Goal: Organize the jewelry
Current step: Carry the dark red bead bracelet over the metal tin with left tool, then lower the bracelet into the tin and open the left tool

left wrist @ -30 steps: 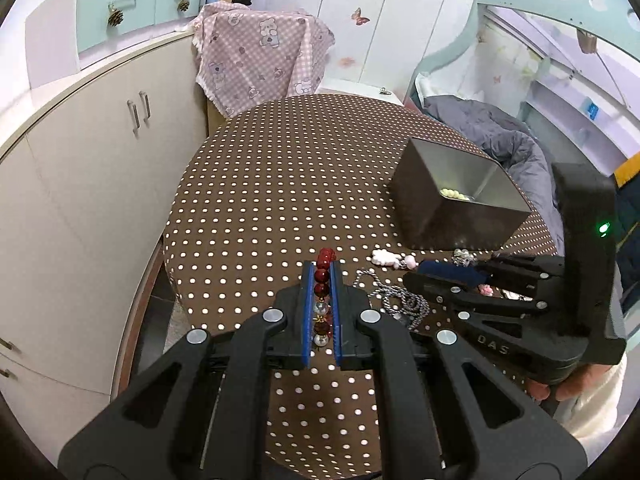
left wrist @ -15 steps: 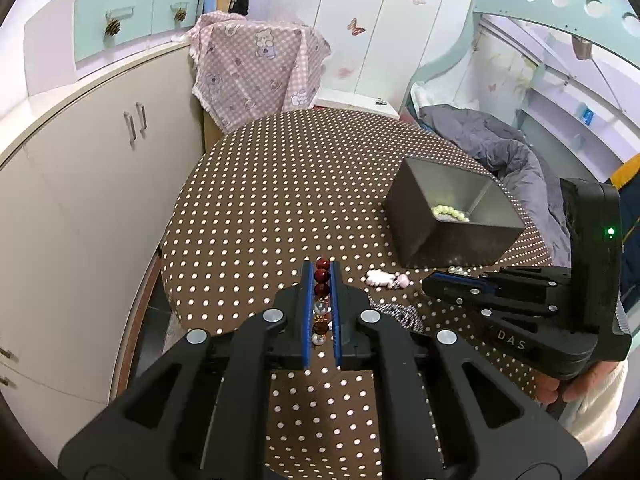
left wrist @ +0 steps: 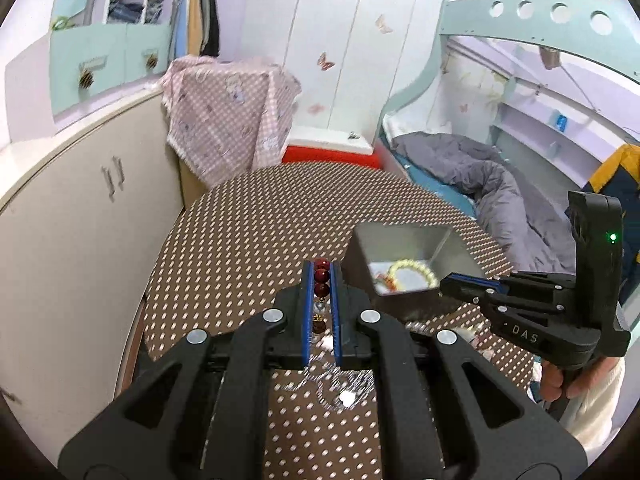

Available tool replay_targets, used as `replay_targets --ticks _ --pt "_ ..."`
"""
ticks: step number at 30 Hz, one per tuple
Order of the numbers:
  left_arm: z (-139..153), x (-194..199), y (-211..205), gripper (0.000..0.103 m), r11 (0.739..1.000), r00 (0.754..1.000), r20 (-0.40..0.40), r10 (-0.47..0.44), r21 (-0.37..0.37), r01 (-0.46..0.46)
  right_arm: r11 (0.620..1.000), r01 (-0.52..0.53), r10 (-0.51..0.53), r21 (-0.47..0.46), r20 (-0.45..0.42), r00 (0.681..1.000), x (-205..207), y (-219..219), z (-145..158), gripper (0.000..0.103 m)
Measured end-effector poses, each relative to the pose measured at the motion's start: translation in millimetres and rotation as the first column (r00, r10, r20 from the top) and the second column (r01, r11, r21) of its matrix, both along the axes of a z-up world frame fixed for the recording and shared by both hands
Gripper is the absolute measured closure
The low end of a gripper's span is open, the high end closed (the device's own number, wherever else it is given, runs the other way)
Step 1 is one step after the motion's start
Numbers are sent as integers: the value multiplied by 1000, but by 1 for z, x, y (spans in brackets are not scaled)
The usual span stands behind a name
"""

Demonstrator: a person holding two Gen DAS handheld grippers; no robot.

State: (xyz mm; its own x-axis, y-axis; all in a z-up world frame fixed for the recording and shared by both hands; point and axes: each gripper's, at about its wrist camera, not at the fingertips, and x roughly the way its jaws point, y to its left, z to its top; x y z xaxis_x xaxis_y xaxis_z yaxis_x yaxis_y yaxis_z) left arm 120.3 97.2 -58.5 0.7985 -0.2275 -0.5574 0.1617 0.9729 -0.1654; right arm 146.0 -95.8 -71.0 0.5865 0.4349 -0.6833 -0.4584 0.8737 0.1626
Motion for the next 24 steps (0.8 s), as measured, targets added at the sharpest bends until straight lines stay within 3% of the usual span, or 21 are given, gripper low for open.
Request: replay_targets --ticks 12,18,24 --pt "18 31 -46 95 992 992 42 -121 -25 122 995 95 -94 -17 57 994 18 -35 11 98" --pt "2 56 -58 95 990 992 -24 -123 -66 121 995 94 -93 -18 37 995 25 -38 4 98" --pt "-10 66 -69 94 992 988 -78 -130 -3 130 997 80 -79 -6 14 997 36 -38 0 96"
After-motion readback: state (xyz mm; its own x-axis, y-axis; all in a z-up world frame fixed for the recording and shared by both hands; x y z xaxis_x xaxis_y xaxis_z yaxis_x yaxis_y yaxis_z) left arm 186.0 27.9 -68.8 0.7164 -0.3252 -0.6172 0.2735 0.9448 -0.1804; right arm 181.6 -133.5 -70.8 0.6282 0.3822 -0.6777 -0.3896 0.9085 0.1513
